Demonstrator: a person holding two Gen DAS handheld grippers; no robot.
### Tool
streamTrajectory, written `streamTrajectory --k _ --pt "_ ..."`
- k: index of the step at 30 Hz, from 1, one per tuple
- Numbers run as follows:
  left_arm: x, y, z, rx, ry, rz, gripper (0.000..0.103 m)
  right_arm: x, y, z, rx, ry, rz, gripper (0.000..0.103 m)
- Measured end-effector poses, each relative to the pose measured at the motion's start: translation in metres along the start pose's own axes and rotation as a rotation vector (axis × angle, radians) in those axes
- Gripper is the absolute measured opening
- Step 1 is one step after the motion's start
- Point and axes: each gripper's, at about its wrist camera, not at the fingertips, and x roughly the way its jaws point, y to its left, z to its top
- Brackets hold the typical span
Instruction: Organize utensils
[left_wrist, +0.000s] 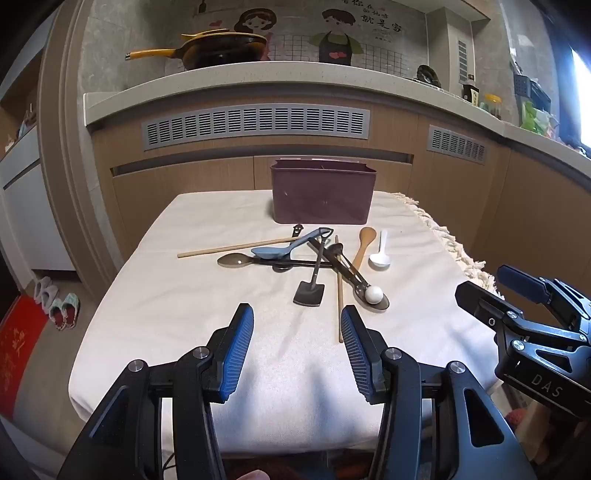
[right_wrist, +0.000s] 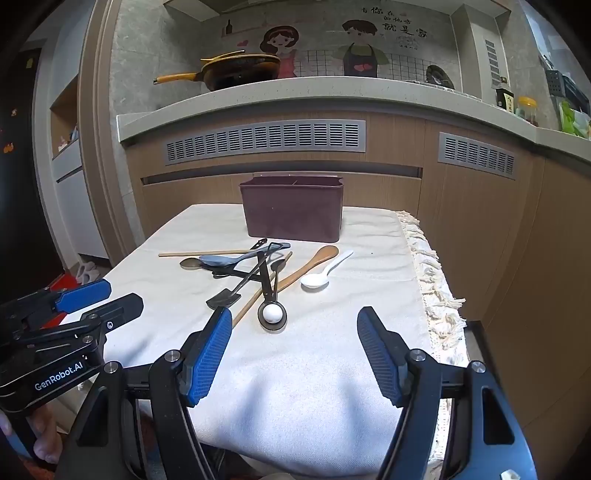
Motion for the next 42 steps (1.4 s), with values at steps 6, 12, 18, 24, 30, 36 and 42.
streamTrajectory --k 6,12,18,24,30,36,42 --pt "0.0038 -0.0027 0.0008 0.001 -0.001 -0.002 0.050 0.0008 -0.0020 -0.0003 0.003 0.003 0.000 0.068" --pt "0.0033 -0.0047 -0.0022 -0.002 -0.002 0.001 0.050 0.0010 -0.0024 -0.0003 0.003 0.004 -0.001 0.068" --pt "0.0031 -0.0043 -0.0028 -0.004 -0.005 0.000 0.050 0.0010 -0.0024 -0.0003 0.003 0.005 0.000 0.068" --pt "0.0013 -0.0043 -0.0015 -0.006 -0.003 -0.002 0.050 0.0013 -0.0029 -0.0004 0.004 0.005 0.000 0.068" --pt "0.0013 -0.0040 -0.0013 -0.007 -0.004 -0.003 0.050 0.0012 -0.0029 -0.0002 0.004 0.005 0.001 0.068" --pt "0.0017 -0.0049 -0.0012 -0.008 -0.003 -0.005 0.050 0.0010 -0.0037 -0.0002 0.006 0.007 0.000 0.068" --pt "0.0008 -0.0050 -0.0017 -0.011 -0.003 -0.004 0.050 0.0013 -0.0040 -0.0003 0.005 0.007 -0.001 0.068"
